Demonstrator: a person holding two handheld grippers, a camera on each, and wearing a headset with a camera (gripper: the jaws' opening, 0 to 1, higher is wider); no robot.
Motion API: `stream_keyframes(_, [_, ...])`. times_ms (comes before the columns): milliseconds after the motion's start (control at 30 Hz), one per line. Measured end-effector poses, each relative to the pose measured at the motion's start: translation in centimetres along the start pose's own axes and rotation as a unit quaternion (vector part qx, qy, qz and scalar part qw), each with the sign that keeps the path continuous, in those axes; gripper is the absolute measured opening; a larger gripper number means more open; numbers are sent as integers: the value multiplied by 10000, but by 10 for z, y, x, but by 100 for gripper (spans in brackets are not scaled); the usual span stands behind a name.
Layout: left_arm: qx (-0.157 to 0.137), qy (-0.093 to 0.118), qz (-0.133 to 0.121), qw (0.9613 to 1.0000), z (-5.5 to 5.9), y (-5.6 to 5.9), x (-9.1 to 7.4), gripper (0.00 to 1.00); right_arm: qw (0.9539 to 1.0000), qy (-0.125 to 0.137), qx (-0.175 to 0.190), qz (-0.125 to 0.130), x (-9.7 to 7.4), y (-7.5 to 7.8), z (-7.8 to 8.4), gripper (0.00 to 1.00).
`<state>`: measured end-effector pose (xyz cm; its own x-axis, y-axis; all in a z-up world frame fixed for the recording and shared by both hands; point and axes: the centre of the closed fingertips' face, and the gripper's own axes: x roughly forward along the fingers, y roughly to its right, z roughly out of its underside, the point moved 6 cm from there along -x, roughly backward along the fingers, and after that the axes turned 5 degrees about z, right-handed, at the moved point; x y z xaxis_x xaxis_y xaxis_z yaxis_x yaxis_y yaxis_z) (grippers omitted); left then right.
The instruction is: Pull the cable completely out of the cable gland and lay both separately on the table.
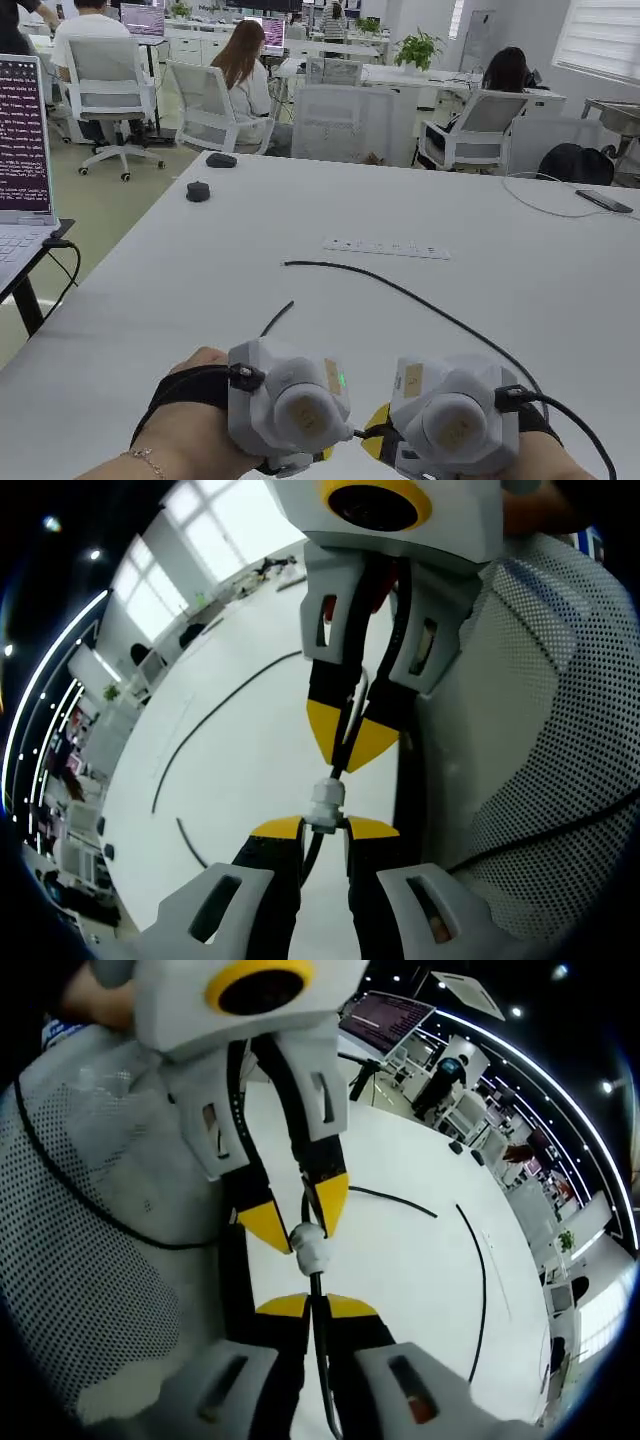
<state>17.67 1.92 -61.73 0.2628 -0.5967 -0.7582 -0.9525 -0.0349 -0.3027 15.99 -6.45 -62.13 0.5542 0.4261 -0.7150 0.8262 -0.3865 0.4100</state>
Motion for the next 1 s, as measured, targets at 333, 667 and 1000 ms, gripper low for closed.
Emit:
stream_keyframes(333, [-64, -108, -123, 9998, 5, -4, -2, 16, 9937, -1049, 249, 312, 0, 12, 35, 3])
stream_keyframes(667, [-65, -96, -145, 9998, 4, -4, -2, 16, 9938, -1016, 381, 256, 1, 11, 36, 19])
stream_keyframes(1000, [204, 61, -62, 9998, -4, 2, -2, 16, 10000, 96, 5, -17, -2, -1, -3, 14])
